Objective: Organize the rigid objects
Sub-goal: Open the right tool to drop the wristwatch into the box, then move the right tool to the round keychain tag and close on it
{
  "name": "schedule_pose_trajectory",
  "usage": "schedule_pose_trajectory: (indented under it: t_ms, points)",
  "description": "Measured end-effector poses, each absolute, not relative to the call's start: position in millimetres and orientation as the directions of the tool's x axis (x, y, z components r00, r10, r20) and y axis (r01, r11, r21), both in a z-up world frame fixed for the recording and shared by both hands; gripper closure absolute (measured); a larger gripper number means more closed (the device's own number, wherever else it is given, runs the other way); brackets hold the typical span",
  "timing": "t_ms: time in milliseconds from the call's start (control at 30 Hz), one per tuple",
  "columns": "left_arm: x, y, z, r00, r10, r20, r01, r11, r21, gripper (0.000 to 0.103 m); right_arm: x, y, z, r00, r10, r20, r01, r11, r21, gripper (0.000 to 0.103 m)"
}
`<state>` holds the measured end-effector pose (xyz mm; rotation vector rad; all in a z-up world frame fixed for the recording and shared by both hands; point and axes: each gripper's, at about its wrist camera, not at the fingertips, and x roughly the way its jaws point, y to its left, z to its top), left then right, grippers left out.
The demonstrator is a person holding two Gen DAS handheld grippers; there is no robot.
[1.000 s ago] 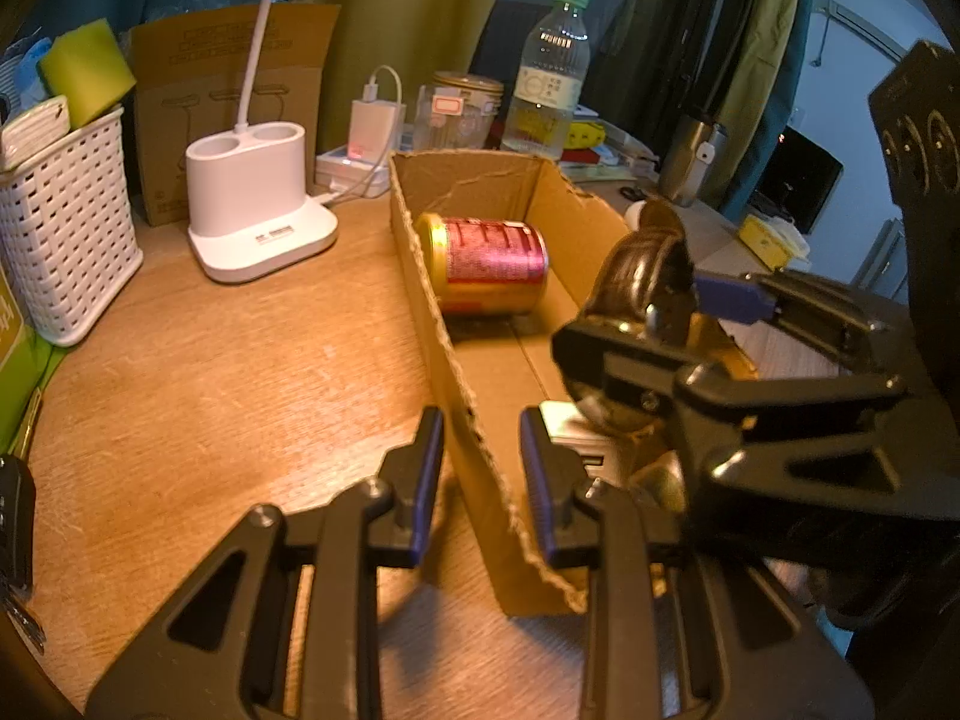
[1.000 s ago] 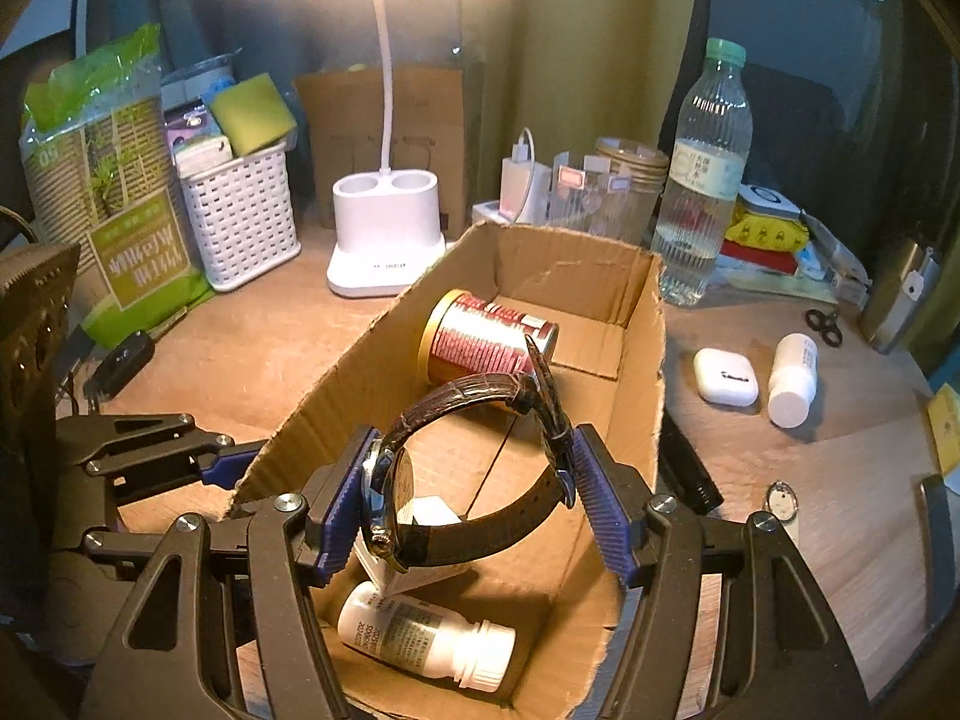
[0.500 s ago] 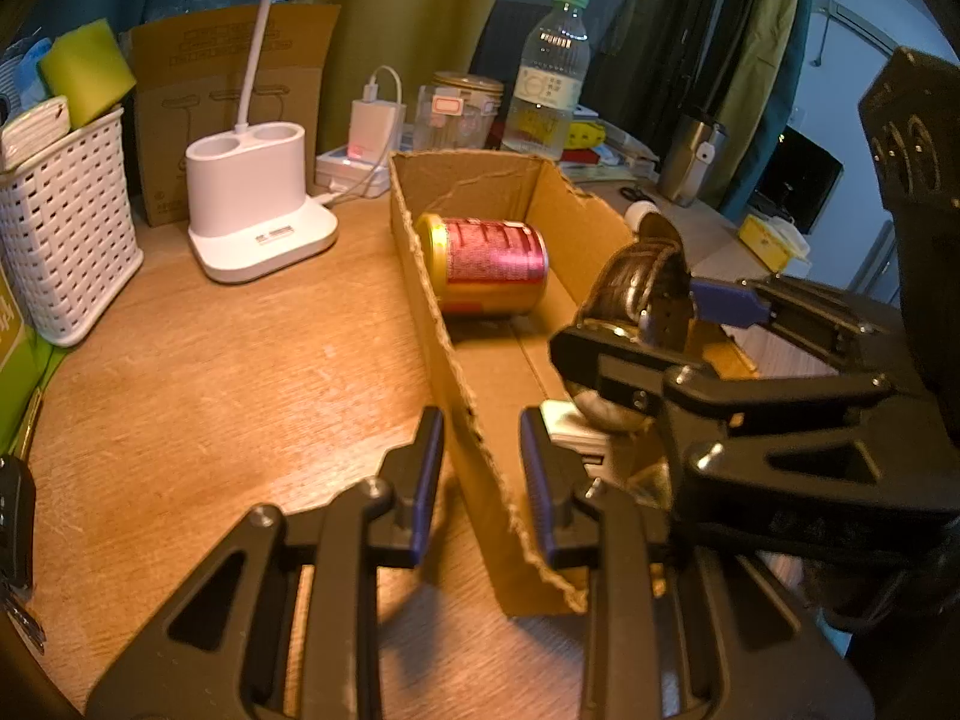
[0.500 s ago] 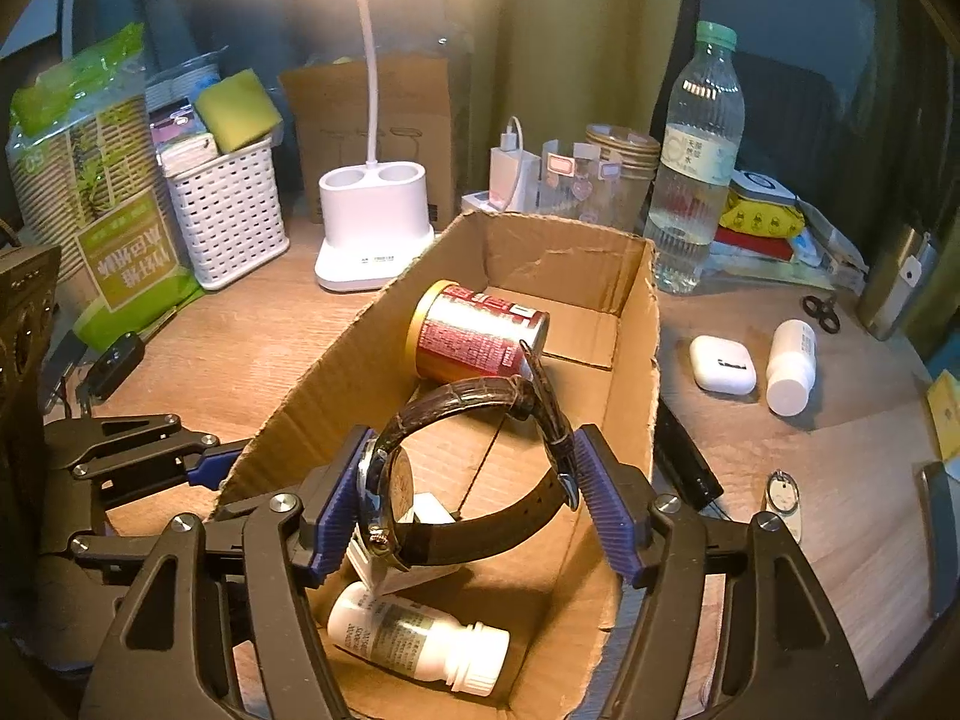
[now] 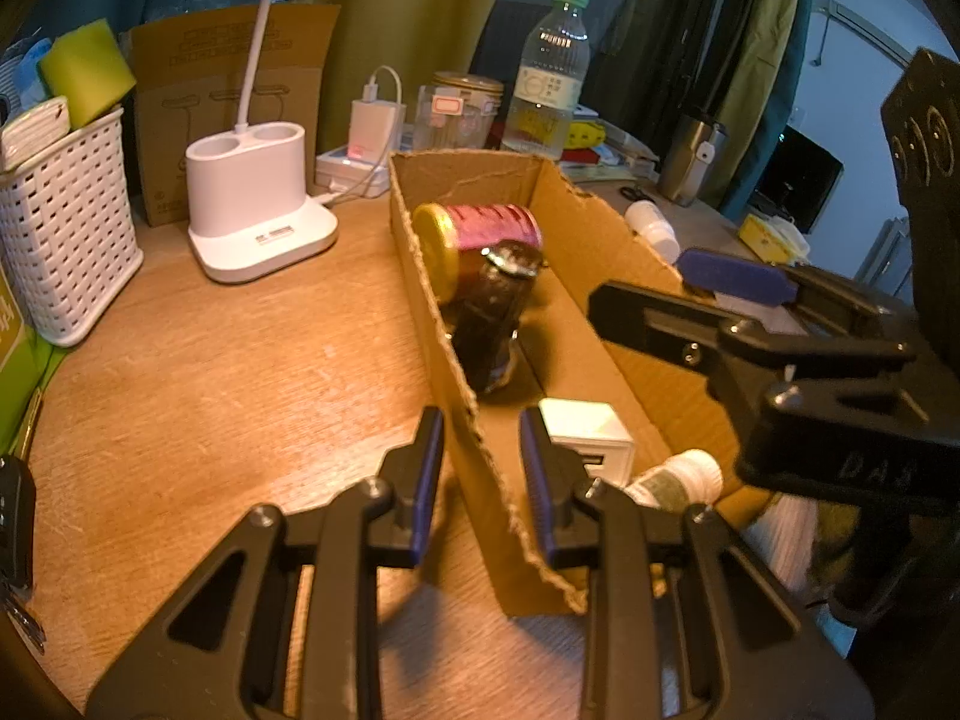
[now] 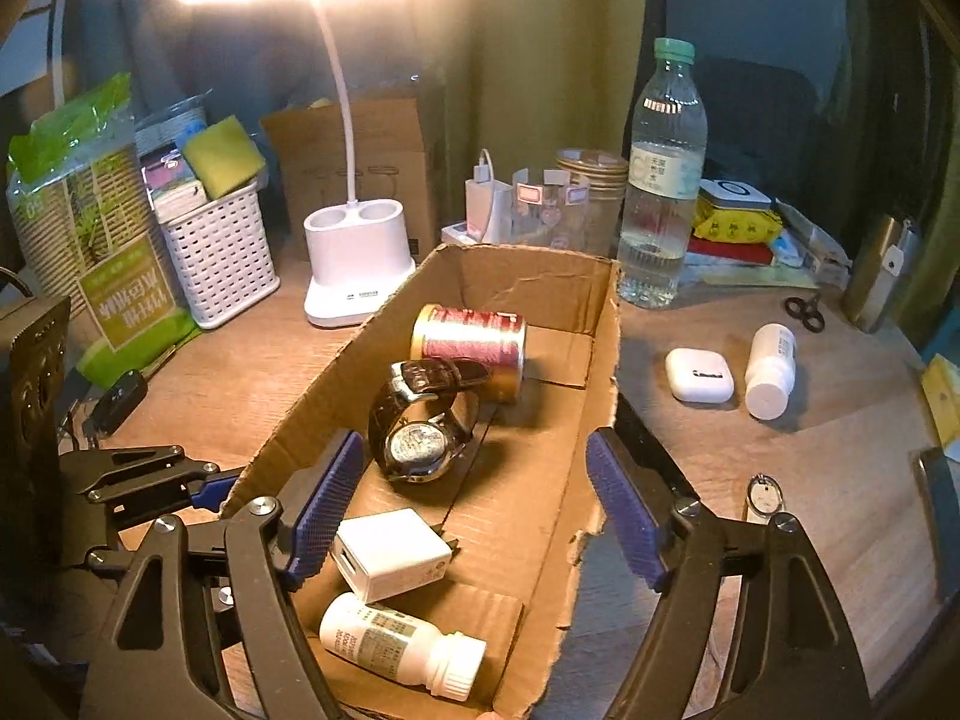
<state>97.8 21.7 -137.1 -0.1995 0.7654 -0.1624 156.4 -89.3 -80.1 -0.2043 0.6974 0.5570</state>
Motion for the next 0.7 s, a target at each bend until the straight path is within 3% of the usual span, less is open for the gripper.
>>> schedule_pose_trajectory:
  t_ms: [700]
  points:
    - [98,22,-137,0.71,-0.218,-0.67,0.073,0.969,-0.237,0.075,155,-133,-60,0.691,0.402,-0.6,-0.464,0.884,0.058,0.024]
